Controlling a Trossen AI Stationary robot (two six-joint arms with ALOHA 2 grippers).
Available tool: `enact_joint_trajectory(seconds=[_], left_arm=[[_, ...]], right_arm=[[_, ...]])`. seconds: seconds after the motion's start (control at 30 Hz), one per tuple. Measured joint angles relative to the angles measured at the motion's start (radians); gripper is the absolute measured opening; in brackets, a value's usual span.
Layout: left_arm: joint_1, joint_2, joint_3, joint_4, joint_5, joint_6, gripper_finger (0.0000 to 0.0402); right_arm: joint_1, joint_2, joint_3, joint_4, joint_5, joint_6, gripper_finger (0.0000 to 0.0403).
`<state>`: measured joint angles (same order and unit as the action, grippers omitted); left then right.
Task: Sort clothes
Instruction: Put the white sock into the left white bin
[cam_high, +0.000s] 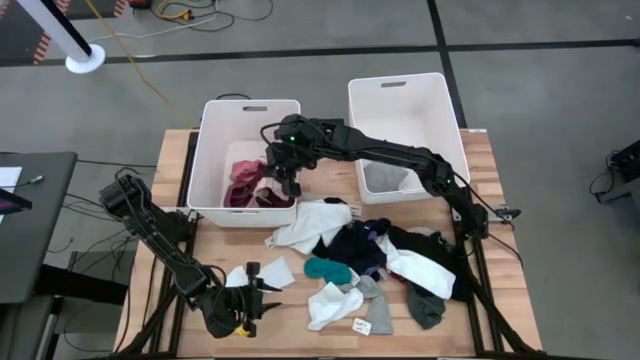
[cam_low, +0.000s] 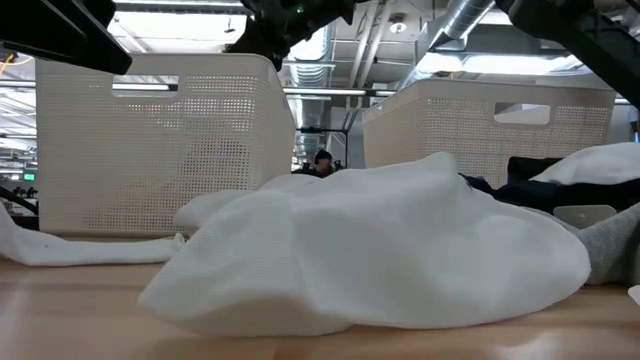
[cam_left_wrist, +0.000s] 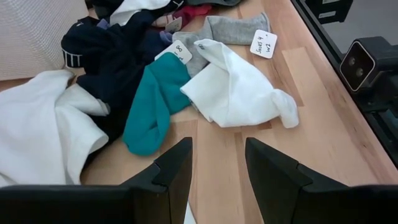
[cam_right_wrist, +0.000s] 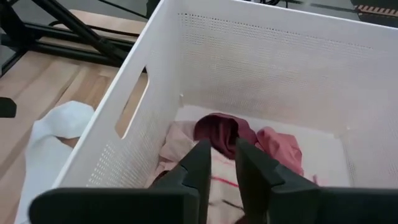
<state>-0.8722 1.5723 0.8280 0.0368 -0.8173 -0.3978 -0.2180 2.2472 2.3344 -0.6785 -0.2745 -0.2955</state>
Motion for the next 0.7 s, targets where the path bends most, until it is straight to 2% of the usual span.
enact_joint_trajectory(seconds=[0.43, 0.7], left_arm=[[0.000, 0.000, 0.000, 0.000, -0.002, 0.007, 0.0144], [0.000, 0.000, 0.000, 0.006, -0.002, 0.035, 0.0144]], right_arm=[[0.003, -0.002, 0.000, -0.005, 0.000, 0.010, 0.0147], [0.025, -0.043, 0.020, -0.091, 0.003, 0.001, 0.0166]])
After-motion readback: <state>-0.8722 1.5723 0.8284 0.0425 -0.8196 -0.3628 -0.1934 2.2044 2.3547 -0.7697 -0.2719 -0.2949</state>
